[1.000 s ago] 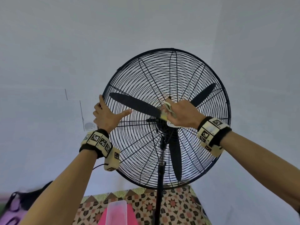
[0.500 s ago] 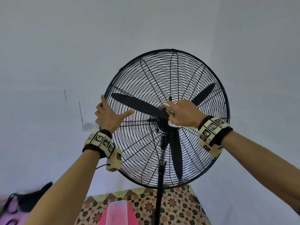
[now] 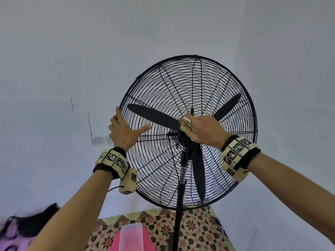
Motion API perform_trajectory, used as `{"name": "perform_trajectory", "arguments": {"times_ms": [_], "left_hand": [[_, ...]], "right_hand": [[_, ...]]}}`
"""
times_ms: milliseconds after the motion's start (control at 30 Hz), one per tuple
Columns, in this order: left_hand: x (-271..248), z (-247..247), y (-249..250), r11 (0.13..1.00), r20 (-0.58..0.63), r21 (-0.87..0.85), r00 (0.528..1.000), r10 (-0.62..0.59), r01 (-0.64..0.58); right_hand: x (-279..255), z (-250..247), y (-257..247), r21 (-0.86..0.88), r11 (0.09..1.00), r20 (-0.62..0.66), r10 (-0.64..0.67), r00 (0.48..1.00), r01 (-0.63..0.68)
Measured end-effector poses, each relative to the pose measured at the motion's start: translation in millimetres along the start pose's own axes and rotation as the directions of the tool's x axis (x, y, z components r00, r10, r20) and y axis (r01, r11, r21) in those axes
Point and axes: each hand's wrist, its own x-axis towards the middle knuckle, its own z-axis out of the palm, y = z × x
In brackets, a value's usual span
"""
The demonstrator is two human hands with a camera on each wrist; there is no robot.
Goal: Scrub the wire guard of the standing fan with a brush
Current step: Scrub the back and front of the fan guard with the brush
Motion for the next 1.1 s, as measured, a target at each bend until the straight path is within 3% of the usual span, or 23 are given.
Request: {"name": "perform_trajectory", "arguments": {"times_ms": [67,200,333,433,500,667,733,800,867,933,967,1033,1100], "left_hand": [[0.0,-2.6,-4.1,1.000,0.004,-0.012,1.000,0.010,-0.010],[-4.0,-6.3,-22.2,0.995,0.047,-0.095,0.999,0.009,-0.005],[-12.8,1.3,-48.4,0.962,0.073,-0.264,0.996,-0.058,0.075],[-18.3,3.7,-56.4,0.923,0.072,-0.380,0.997,-0.034,0.059],[-17.6,1.4,-61.8,0.909,0.108,-0.414,0.994,-0.002,0.047],[-17.6,-5.8,-89.3,0.887,0.320,-0.445,0.947,0.030,0.122],[-19.4,-6.7,-97.1,0.872,0.348,-0.473,0.936,0.053,0.126],[-18.4,-4.1,-101.4,0.865,0.355,-0.485,0.933,0.061,0.128],[-14.2,2.0,-104.9,0.895,0.371,-0.438,0.924,0.089,0.089],[-10.9,4.7,-106.2,0.929,0.378,-0.367,0.919,0.109,0.041],[-10.4,5.0,-107.0,0.916,0.370,-0.398,0.922,0.110,0.051],[-11.1,1.9,-109.0,0.882,0.382,-0.454,0.922,0.067,0.125],[-11.6,-0.1,-111.7,0.876,0.388,-0.464,0.919,0.069,0.130]], "right_hand": [[0.9,3.2,-2.0,-0.020,1.000,0.050,0.017,0.999,-0.016],[0.8,2.0,-4.5,-0.152,0.979,0.224,0.168,0.960,-0.136],[21.2,-4.2,-23.1,0.041,0.986,0.020,0.162,0.987,-0.163],[54.6,-14.2,-56.5,0.211,0.977,-0.144,0.058,0.988,-0.027],[81.2,-14.5,-76.5,0.187,0.979,-0.237,-0.033,0.971,0.079],[144.3,1.2,-114.6,0.077,0.986,-0.363,-0.109,0.926,0.146],[157.5,14.5,-127.5,0.008,0.971,-0.381,-0.220,0.898,0.241],[155.4,38.4,-144.7,-0.055,0.903,-0.276,-0.424,0.863,0.426],[140.5,59.4,-164.7,-0.026,0.783,-0.028,-0.622,0.782,0.622],[134.3,65.6,-175.0,-0.028,0.719,0.124,-0.687,0.716,0.695],[140.1,62.1,-173.1,-0.031,0.742,0.076,-0.666,0.742,0.669],[159.7,45.4,-158.5,-0.029,0.861,-0.145,-0.506,0.851,0.507],[170.6,27.9,-143.8,-0.067,0.942,-0.283,-0.335,0.899,0.330]]}}
